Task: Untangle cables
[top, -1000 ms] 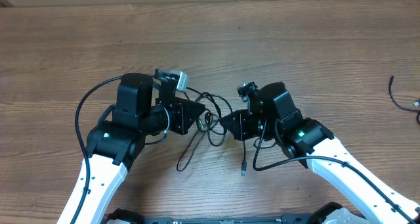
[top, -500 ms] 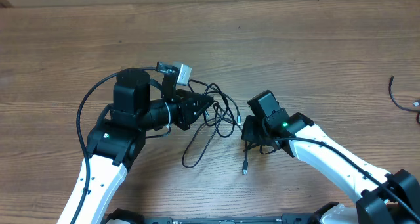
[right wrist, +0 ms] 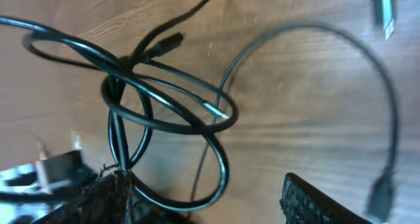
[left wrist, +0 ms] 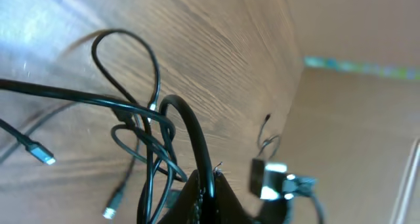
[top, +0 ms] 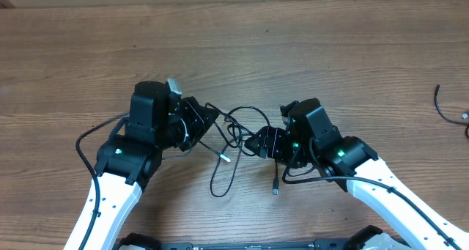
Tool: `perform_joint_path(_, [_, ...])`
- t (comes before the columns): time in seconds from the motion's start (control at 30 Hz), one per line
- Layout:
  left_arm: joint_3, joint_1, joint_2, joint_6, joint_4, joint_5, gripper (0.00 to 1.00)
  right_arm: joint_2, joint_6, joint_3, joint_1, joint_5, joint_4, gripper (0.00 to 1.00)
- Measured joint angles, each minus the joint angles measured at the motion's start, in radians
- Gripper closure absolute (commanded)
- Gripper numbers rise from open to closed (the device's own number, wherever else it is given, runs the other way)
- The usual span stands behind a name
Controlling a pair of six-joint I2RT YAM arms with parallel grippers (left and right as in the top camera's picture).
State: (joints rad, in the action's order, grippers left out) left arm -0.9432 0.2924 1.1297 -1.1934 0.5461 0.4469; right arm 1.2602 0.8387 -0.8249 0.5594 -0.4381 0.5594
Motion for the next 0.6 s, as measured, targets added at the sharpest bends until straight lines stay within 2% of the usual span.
perform_joint_path(0.03, [0.000, 0.000, 0.000, -0.042, 0.010, -0.003, 0.96, 0.007, 0.050, 0.000, 0.002, -0.011, -0.007, 0.33])
perform_joint_path(0.07, [0.000, 0.000, 0.000, -0.068, 0.015, -0.004, 0.96, 0.012, 0.078, 0.000, 0.002, -0.014, -0.011, 0.43])
perform_joint_path(0.1, [0.000, 0.000, 0.000, -0.110, 0.025, -0.007, 0.96, 0.029, 0.169, 0.000, 0.005, -0.018, -0.021, 0.51])
perform_joint_path(0.27, [0.000, 0.000, 0.000, -0.140, 0.035, -0.007, 0.96, 0.099, 0.349, 0.000, 0.007, -0.020, -0.029, 0.66])
perform_joint_path(0.3, [0.000, 0.000, 0.000, -0.140, 0.035, -0.007, 0.96, 0.117, 0.370, 0.000, 0.011, -0.028, -0.028, 0.84])
perform_joint_path(0.33, [0.000, 0.000, 0.000, -0.140, 0.034, -0.007, 0.96, 0.132, 0.390, 0.000, 0.018, -0.034, -0.029, 0.92])
perform_joint_path(0.37, [0.000, 0.000, 0.000, -0.140, 0.031, -0.007, 0.96, 0.141, 0.400, 0.000, 0.025, -0.038, -0.029, 0.96])
perform_joint_path(0.47, [0.000, 0.000, 0.000, -0.126, -0.032, -0.006, 0.96, 0.166, 0.396, 0.000, 0.047, -0.048, -0.028, 0.96])
perform_joint_path(0.6, [0.003, -0.011, 0.003, 0.074, -0.227, 0.043, 0.96, 0.165, 0.310, -0.031, 0.049, 0.039, 0.121, 0.96])
